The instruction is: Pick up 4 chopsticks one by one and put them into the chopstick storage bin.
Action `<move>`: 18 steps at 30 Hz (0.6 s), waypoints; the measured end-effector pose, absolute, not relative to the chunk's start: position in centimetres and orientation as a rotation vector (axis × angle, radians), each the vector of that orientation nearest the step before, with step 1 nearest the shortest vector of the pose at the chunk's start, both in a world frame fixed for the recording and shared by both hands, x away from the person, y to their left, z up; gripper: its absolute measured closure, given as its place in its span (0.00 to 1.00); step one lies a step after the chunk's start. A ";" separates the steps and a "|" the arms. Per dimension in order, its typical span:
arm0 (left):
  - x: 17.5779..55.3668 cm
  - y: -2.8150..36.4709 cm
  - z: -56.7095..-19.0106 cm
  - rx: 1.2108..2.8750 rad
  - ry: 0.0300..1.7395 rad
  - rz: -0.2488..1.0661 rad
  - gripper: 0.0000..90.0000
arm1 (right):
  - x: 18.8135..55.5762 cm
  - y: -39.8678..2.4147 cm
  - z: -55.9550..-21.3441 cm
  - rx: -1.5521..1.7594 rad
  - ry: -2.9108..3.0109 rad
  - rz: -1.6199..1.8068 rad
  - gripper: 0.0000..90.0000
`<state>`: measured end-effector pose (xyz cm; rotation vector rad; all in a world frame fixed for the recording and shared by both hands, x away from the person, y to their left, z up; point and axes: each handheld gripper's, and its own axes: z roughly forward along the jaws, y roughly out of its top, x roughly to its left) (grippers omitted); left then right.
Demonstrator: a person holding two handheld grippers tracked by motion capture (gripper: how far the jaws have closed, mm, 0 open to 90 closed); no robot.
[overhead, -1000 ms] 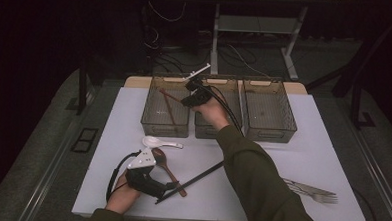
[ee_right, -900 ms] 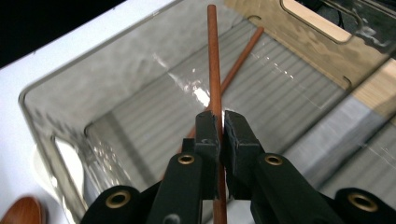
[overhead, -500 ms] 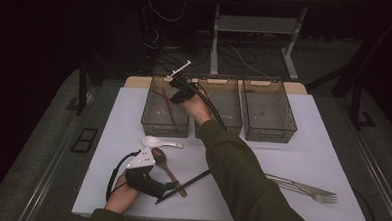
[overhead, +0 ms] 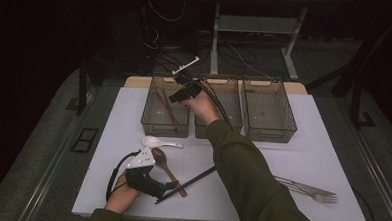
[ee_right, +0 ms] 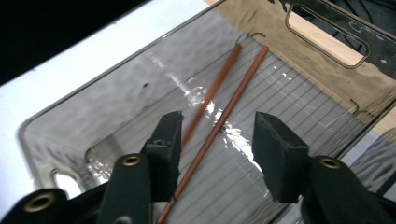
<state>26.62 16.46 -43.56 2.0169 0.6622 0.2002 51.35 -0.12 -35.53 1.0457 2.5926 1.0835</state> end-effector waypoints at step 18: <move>26.6 16.5 -43.6 2.029 0.669 0.201 0.01 | 47.7 -4.2 -34.4 0.901 2.590 1.190 0.36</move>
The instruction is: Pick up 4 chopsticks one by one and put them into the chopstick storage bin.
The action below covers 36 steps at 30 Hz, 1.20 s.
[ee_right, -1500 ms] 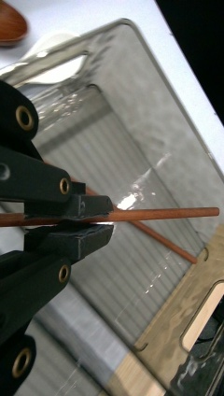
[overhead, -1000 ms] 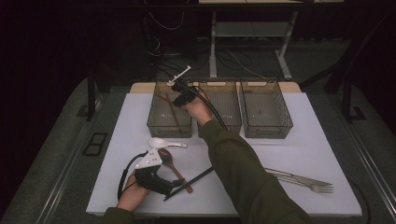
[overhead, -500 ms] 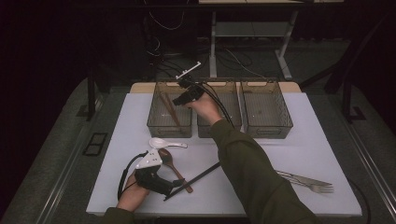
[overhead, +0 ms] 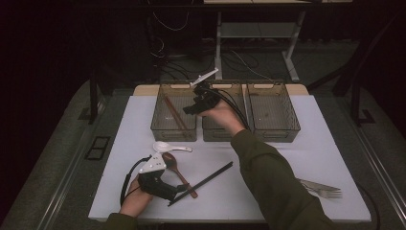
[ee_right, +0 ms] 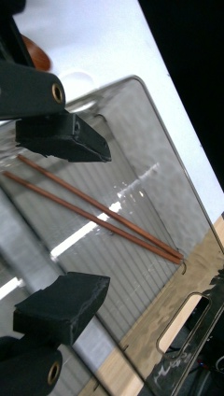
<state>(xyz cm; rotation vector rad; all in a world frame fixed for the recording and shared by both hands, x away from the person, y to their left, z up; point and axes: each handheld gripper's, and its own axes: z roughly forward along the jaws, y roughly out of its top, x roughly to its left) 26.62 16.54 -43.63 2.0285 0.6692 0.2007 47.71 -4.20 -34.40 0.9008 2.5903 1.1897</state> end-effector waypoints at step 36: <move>26.6 16.8 -43.9 2.022 0.703 0.195 0.01 | 38.3 -17.5 -37.3 0.880 2.551 1.359 0.22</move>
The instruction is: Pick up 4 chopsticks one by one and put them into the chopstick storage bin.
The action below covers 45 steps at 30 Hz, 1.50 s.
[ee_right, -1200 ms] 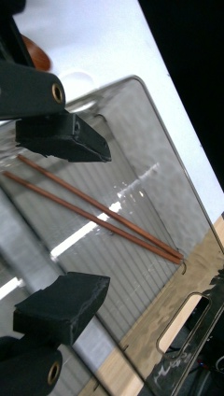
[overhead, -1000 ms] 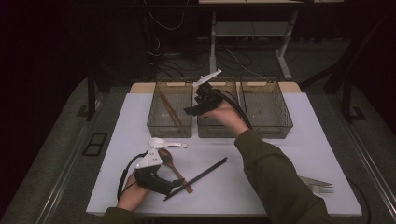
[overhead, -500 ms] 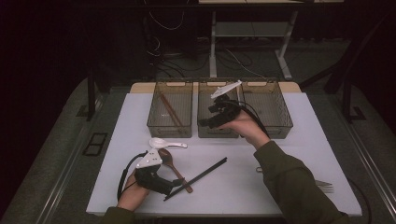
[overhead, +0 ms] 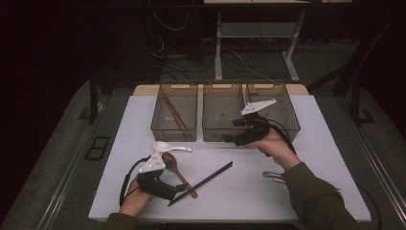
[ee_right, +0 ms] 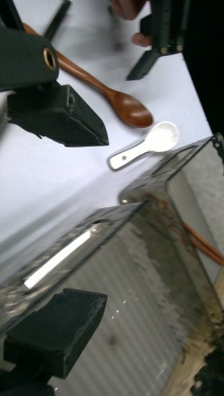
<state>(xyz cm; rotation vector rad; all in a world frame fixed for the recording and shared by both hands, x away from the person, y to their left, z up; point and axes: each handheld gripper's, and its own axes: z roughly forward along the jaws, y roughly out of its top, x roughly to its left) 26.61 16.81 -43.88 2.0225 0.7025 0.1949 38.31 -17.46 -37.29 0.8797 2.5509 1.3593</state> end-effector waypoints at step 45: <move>26.6 16.7 -42.6 1.983 0.743 0.266 0.00 | 26.7 -29.5 -43.6 1.029 2.361 1.364 0.17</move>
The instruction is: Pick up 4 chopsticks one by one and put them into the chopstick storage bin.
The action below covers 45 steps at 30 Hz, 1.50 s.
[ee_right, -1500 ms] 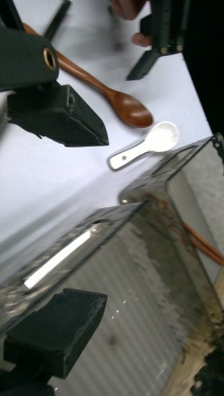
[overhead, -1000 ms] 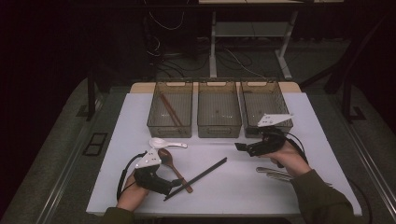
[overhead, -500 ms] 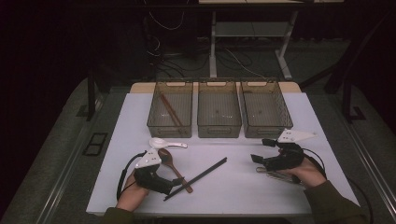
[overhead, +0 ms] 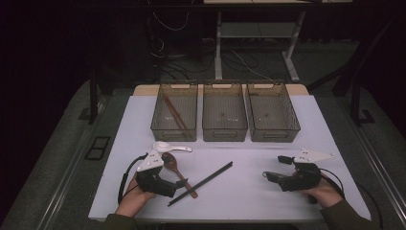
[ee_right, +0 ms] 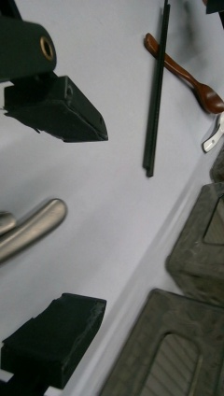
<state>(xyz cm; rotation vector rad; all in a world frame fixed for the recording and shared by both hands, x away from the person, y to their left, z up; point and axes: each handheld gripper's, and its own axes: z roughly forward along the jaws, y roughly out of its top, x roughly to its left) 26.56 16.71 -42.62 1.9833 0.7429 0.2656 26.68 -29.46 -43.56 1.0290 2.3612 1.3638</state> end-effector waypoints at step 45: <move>30.5 9.7 -42.1 2.070 0.634 0.165 0.22 | 25.7 -30.2 -44.3 1.051 2.398 1.319 0.17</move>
